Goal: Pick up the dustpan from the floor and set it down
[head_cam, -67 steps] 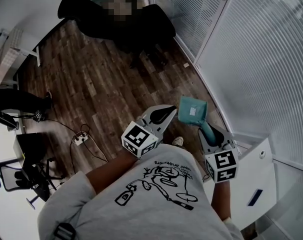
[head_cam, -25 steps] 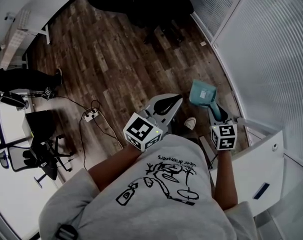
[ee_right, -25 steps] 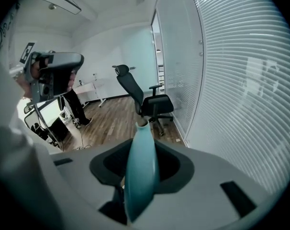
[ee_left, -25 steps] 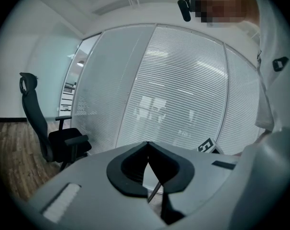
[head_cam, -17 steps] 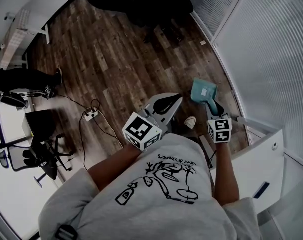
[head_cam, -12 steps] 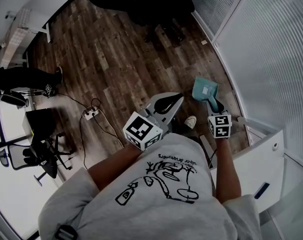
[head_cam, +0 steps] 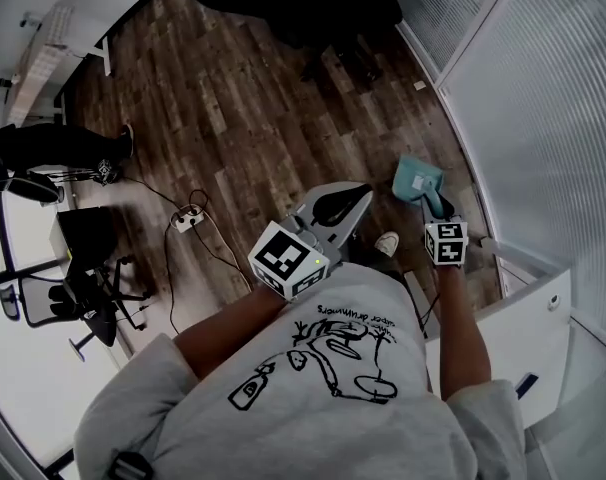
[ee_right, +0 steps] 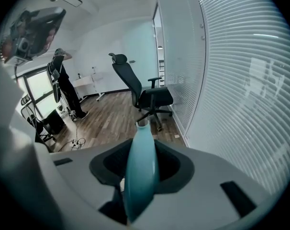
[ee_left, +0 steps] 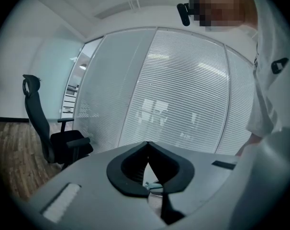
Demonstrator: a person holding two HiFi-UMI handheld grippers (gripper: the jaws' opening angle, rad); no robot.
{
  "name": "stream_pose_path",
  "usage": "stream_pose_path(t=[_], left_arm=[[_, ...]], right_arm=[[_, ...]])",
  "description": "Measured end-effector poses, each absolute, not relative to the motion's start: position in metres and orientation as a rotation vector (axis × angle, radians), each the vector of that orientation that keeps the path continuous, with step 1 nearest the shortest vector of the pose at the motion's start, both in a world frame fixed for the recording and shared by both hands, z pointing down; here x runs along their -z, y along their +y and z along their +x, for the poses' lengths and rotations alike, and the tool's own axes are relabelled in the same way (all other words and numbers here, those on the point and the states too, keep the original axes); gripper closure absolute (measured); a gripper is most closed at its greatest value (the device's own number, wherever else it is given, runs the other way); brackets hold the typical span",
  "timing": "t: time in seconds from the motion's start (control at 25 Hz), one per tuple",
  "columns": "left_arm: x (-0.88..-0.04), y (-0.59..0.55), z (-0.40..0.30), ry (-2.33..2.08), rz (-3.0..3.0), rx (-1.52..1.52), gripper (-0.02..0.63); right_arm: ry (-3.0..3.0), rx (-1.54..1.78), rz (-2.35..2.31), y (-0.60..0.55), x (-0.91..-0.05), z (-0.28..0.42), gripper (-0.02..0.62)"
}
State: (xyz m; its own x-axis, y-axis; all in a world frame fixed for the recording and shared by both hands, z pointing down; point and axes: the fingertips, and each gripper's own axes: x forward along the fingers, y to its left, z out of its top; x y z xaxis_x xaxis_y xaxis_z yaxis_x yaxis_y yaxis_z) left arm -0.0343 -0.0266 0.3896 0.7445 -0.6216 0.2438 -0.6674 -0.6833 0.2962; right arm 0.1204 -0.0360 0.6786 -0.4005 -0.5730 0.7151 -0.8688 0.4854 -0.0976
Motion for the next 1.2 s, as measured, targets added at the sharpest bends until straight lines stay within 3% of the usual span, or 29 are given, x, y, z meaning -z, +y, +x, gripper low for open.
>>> stream_pose_path(t=[1.2], left_arm=[[-0.403, -0.033, -0.036, -1.003, 2.534, -0.266, 0.604]], right_arm=[[-2.028, -0.804, 1.186, -0.036, -0.763, 0.138, 0.483]])
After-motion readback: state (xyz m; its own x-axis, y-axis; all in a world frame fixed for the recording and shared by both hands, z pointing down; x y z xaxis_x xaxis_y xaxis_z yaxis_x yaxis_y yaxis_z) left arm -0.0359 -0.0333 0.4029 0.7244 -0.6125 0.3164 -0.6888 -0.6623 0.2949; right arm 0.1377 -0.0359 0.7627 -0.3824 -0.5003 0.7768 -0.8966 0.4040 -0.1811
